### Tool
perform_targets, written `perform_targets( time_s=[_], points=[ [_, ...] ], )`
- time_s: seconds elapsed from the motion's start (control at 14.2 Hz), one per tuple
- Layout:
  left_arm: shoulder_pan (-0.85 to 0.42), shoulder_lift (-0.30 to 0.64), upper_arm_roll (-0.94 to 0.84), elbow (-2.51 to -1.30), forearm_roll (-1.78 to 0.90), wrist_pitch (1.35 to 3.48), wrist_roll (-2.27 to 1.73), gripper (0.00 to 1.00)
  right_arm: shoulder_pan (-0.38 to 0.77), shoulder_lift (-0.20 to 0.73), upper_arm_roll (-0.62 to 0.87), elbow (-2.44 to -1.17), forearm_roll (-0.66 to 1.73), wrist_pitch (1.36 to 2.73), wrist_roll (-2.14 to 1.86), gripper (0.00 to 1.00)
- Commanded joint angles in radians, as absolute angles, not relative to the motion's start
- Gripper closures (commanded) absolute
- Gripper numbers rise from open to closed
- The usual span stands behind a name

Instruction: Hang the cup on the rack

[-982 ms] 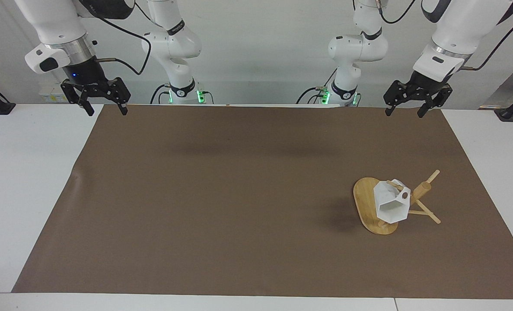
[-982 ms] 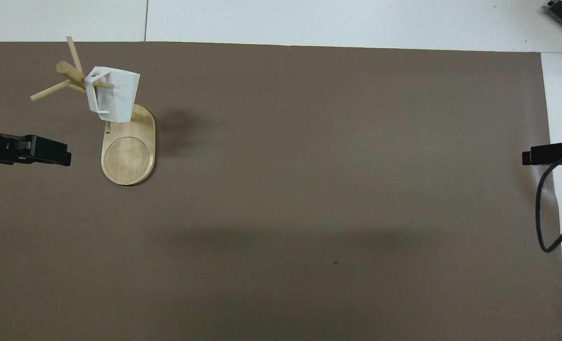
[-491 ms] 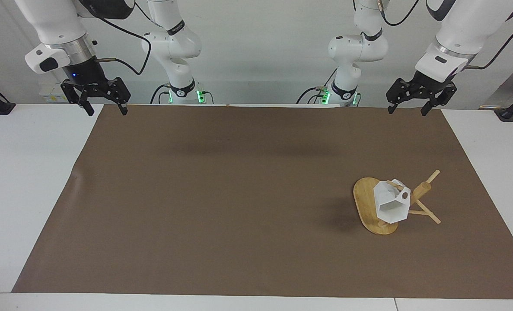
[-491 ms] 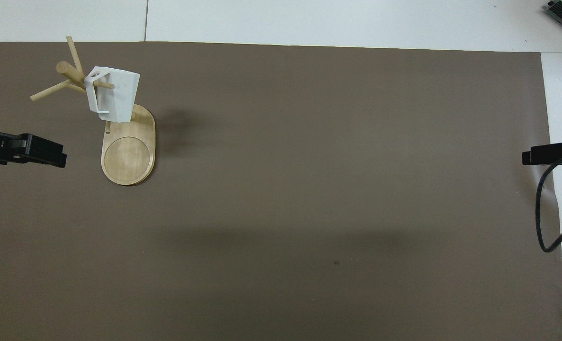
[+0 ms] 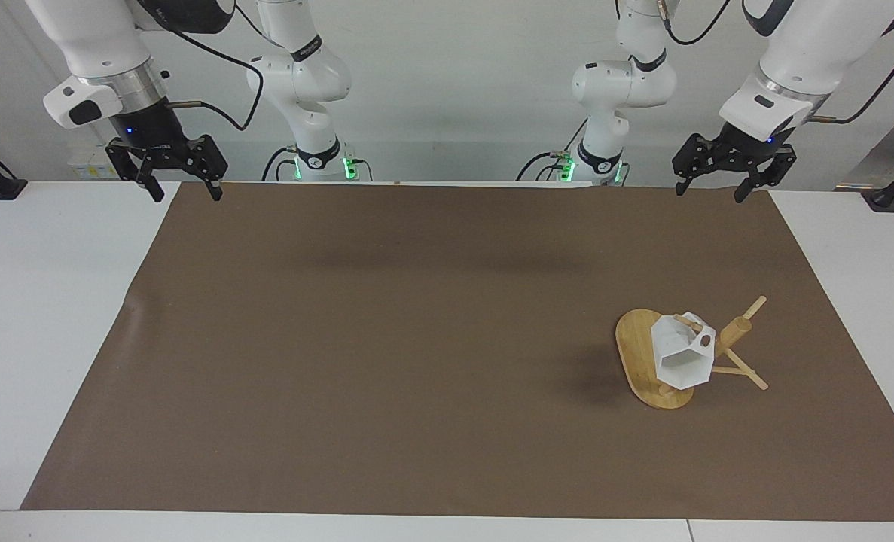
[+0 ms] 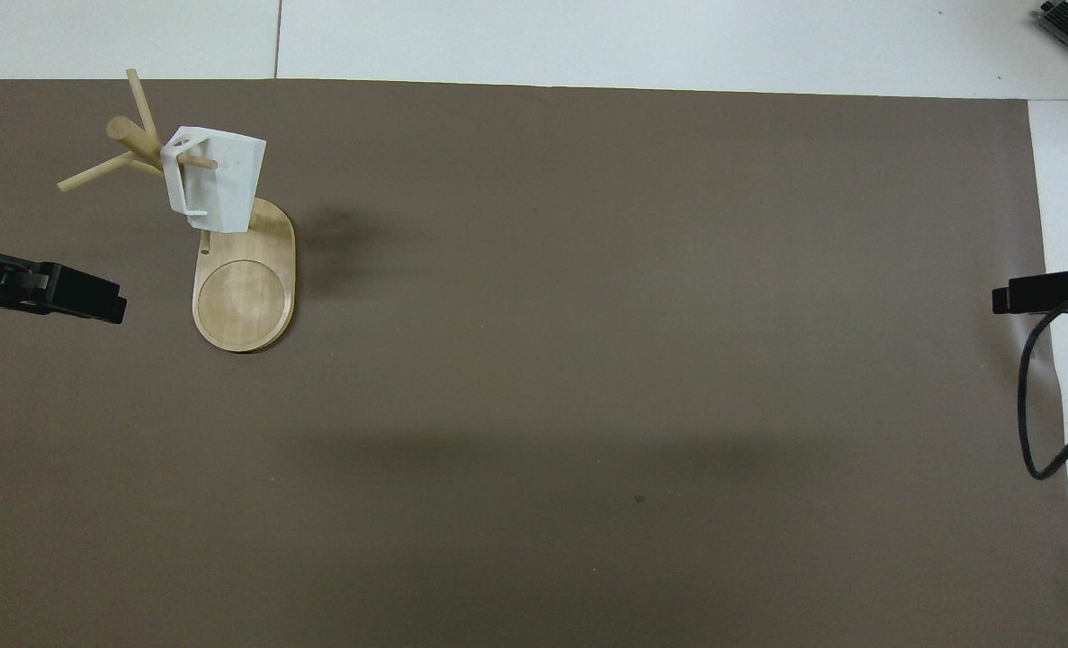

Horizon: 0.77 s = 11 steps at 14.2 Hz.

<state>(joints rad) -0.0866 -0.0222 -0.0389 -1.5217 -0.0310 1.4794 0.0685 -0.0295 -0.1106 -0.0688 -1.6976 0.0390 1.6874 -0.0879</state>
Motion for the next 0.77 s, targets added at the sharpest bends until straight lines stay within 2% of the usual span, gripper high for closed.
perform_targets(
  time_s=[0.0,0.7],
  points=[
    [-0.087,-0.020,-0.038,-1.505,-0.015,1.454,0.084,0.00,-0.031,-0.114,-0.067,-1.697,0.046,1.674,-0.089,0.00],
    [-0.081,-0.060,-0.038,-1.581,-0.017,1.520,0.066,0.00,-0.031,-0.114,-0.069,-1.697,0.046,1.674,-0.089,0.00]
  ],
)
